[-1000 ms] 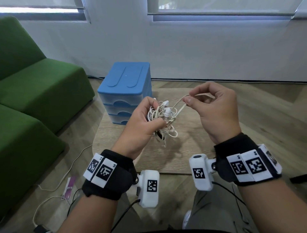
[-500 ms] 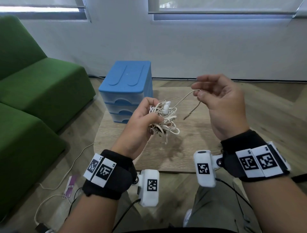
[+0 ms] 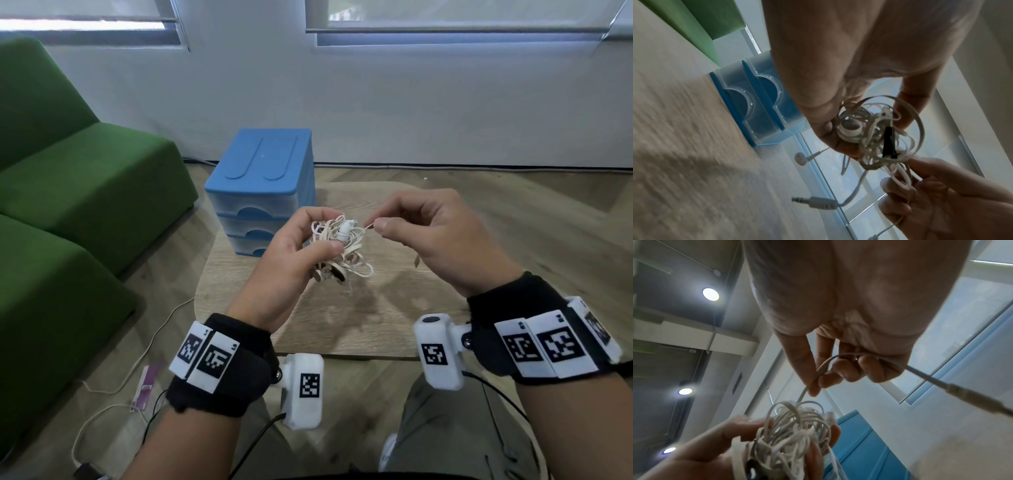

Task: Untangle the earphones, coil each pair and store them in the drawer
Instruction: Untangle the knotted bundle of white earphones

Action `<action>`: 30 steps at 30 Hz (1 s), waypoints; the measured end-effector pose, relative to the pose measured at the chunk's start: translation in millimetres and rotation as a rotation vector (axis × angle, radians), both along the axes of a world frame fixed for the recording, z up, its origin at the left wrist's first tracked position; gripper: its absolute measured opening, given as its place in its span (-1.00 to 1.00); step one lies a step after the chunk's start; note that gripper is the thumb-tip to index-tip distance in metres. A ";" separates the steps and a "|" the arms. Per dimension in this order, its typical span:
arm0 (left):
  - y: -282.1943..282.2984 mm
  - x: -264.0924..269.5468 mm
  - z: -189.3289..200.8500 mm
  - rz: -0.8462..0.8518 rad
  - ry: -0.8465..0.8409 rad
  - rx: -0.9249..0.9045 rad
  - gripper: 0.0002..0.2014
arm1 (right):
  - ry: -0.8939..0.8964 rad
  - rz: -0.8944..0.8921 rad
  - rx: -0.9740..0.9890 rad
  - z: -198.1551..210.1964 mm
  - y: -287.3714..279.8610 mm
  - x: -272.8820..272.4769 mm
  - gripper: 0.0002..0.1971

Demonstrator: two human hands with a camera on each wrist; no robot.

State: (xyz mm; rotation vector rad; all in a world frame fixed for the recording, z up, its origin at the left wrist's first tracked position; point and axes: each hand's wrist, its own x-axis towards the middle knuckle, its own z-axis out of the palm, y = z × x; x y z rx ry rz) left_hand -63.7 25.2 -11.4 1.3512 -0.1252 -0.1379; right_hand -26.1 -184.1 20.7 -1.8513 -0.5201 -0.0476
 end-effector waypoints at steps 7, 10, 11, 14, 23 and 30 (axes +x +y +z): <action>0.2 1.1 -1.6 0.008 -0.108 0.171 -0.56 | -0.030 0.012 -0.218 -0.7 4.0 -0.9 -0.85; -0.1 0.2 -0.6 0.022 -0.130 0.195 -0.52 | 0.026 -0.051 -0.351 -3.9 2.4 1.5 -0.87; -0.3 0.3 -0.4 0.025 -0.134 0.198 -0.51 | 0.042 -0.046 -0.342 -4.9 1.8 1.9 -0.88; -0.9 0.5 0.3 0.034 -0.135 0.207 -0.48 | 0.069 0.033 -0.312 -7.4 0.3 2.1 -0.90; -4.8 -1.3 0.9 0.076 -0.158 0.234 -0.53 | 0.114 0.123 -0.251 -10.6 -7.4 0.6 -0.90; -3.2 0.0 1.1 0.075 -0.160 0.140 -0.64 | 0.218 0.110 -0.018 -9.7 -4.7 -4.8 -0.92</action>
